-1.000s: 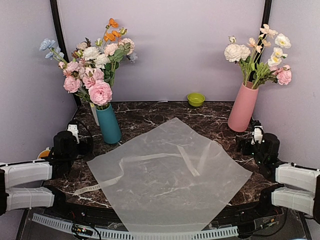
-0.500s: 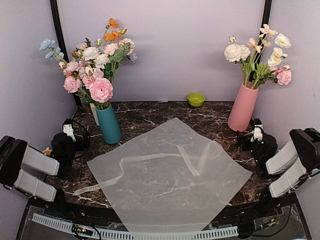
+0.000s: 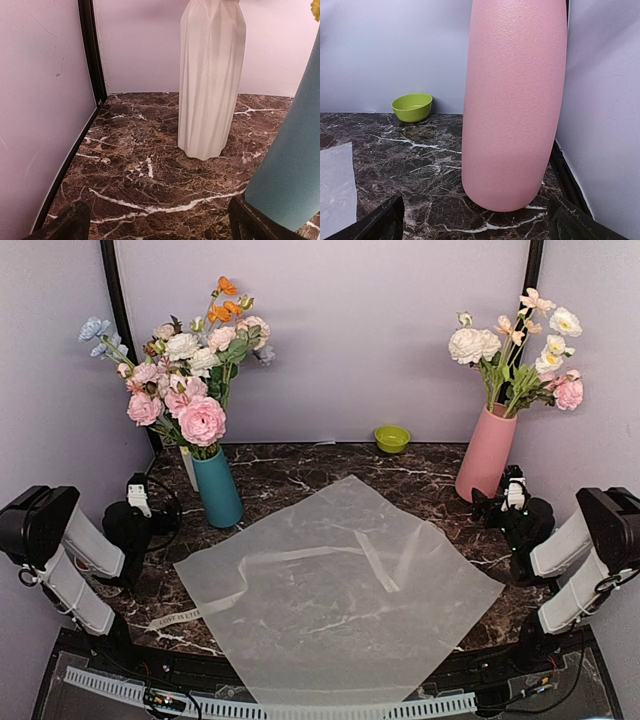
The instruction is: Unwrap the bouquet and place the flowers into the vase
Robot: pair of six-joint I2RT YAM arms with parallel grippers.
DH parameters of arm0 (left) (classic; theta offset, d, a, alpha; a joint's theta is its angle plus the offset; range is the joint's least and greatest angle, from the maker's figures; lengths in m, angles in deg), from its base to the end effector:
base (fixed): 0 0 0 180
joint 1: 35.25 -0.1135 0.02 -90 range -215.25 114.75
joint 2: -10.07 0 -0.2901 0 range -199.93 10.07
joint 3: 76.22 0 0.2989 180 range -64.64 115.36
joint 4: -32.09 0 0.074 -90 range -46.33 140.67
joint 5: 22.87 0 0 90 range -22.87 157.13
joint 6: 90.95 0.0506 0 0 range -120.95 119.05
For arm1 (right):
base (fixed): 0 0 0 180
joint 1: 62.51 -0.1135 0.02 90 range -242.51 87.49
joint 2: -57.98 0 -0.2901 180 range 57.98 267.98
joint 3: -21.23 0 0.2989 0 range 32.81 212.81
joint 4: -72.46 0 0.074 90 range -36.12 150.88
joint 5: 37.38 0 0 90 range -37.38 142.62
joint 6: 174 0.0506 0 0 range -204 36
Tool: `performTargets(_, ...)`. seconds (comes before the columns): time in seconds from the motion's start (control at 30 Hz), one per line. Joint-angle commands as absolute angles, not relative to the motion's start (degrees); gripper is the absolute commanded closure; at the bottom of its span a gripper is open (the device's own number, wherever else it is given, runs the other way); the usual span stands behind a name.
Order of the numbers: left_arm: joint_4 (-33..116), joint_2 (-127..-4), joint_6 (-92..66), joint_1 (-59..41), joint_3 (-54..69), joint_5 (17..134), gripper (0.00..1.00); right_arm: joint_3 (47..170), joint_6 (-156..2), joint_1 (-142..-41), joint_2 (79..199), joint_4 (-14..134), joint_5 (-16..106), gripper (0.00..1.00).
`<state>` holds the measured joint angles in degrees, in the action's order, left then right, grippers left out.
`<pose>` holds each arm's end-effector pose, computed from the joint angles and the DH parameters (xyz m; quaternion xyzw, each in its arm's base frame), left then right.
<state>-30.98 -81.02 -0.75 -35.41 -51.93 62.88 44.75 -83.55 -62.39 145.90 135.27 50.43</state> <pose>0.2675 0.0045 0.1207 -0.0251 0.7293 0.0292 0.6832 0.2631 0.0014 0.1304 -0.0098 0.7168 0.0157 0.6971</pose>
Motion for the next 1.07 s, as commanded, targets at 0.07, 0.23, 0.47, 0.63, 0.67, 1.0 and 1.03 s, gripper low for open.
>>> performTargets(0.07,-34.86,-79.74,-1.41,-35.83,-51.73,63.54,0.01,45.38,-84.0,-62.25,146.14,136.64,49.29,0.01)
performTargets(0.23,-35.17,-79.87,-1.36,-35.85,-51.71,63.49,0.01,45.38,-84.0,-62.23,146.13,136.62,49.28,0.01)
performTargets(0.47,-36.33,-80.24,-1.08,-35.85,-51.9,63.63,0.01,45.38,-84.0,-62.2,146.18,136.64,49.28,0.01)
performTargets(0.63,-36.41,-80.21,-1.11,-35.86,-51.89,63.67,0.01,45.46,-84.0,-62.2,146.22,136.52,49.24,0.01)
performTargets(0.67,-36.4,-80.19,-1.09,-35.86,-51.9,63.66,0.01,45.46,-84.02,-62.19,146.18,136.57,49.28,0.01)
performTargets(1.0,-36.4,-80.25,-1.04,-35.86,-51.91,63.63,0.01,45.73,-84.0,-62.2,146.4,136.15,49.28,0.01)
performTargets(1.03,-36.4,-80.23,-1.08,-35.82,-51.9,63.62,0.01,45.54,-84.0,-62.22,146.28,136.48,49.24,0.01)
